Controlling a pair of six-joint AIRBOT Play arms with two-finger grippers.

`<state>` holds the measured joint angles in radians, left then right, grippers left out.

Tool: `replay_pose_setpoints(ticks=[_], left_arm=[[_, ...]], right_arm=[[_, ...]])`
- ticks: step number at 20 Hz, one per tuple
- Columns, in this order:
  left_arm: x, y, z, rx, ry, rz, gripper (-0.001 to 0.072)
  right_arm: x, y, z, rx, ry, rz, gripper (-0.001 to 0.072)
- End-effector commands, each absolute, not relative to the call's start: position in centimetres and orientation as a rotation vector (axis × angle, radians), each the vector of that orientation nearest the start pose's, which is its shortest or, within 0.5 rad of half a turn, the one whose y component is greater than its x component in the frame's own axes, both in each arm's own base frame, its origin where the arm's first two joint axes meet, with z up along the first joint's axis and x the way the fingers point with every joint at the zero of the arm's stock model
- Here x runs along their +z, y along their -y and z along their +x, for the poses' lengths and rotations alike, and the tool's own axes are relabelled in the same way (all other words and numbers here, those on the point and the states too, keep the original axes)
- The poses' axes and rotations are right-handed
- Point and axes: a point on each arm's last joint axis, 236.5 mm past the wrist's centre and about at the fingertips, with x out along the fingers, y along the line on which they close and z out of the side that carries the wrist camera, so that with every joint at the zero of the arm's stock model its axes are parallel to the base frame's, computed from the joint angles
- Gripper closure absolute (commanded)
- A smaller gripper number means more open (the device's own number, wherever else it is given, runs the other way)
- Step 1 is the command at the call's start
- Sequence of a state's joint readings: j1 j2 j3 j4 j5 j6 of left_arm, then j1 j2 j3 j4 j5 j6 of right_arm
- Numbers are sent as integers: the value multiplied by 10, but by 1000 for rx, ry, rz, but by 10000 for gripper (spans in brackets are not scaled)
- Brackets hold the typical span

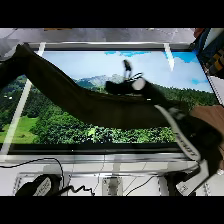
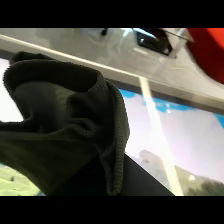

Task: Fold the clothes and pants, and hang the long-sleeved shirts on hangers.

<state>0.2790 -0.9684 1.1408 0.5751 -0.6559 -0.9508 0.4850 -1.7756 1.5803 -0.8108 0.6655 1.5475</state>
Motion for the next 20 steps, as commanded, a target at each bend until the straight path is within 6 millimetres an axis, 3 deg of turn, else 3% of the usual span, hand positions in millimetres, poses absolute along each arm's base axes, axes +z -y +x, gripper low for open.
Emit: replay_pose_setpoints(ticks=[1,4,6,9,12,14,16,18,20], left_arm=[[273,28,421,-315,-299,-429,688],[271,35,416,-336,-326,-451,688],[270,35,416,-337,-328,-451,687],[270,35,416,-337,-328,-452,687],[268,36,417,-340,-332,-452,687],[262,48,419,-367,-355,-453,686],[244,78,420,-441,-421,-453,687],[219,121,423,-536,-509,-452,687],[185,174,421,-642,-611,-433,687]], right_arm=[[10,-467,449,757,-1055,582,682],[4,-528,427,800,-1064,631,682],[3,-553,409,840,-1076,628,682],[4,-567,397,861,-1065,619,682],[0,-554,401,855,-1093,586,681],[-6,-519,411,834,-1145,486,681],[-9,-462,427,783,-1207,348,682],[-1,-387,446,725,-1252,209,681],[20,-307,468,643,-1256,127,682]])
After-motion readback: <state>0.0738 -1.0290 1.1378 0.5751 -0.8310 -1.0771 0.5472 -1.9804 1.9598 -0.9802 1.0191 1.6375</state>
